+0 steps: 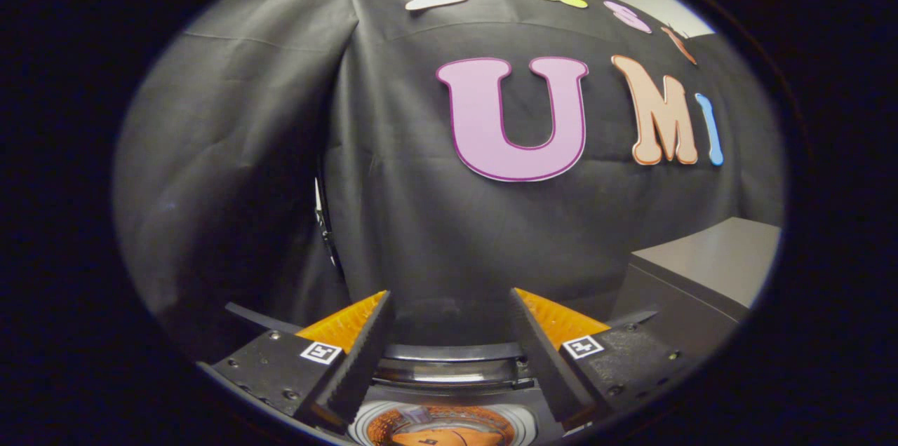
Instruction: Put the clothes into the washing machine and then close the washing machine lid.
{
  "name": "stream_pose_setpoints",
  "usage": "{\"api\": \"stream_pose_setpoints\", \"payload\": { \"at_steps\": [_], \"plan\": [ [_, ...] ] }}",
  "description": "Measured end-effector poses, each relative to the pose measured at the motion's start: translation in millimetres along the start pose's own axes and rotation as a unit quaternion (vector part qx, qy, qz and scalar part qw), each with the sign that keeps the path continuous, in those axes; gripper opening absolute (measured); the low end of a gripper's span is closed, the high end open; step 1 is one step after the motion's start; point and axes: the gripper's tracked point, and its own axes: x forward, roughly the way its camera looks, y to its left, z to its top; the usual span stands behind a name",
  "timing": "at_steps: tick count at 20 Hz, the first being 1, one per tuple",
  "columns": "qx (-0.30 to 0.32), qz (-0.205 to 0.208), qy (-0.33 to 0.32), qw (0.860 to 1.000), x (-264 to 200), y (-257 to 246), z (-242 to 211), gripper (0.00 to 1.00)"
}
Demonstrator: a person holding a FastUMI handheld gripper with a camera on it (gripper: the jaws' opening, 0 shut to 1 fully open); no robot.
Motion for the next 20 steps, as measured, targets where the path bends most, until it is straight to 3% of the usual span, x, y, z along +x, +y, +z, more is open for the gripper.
{"api": "stream_pose_setpoints", "payload": {
  "at_steps": [20],
  "plan": [
    [0.001, 0.011, -0.026, 1.000, -33, -4, -19, 0.99]
  ]
}}
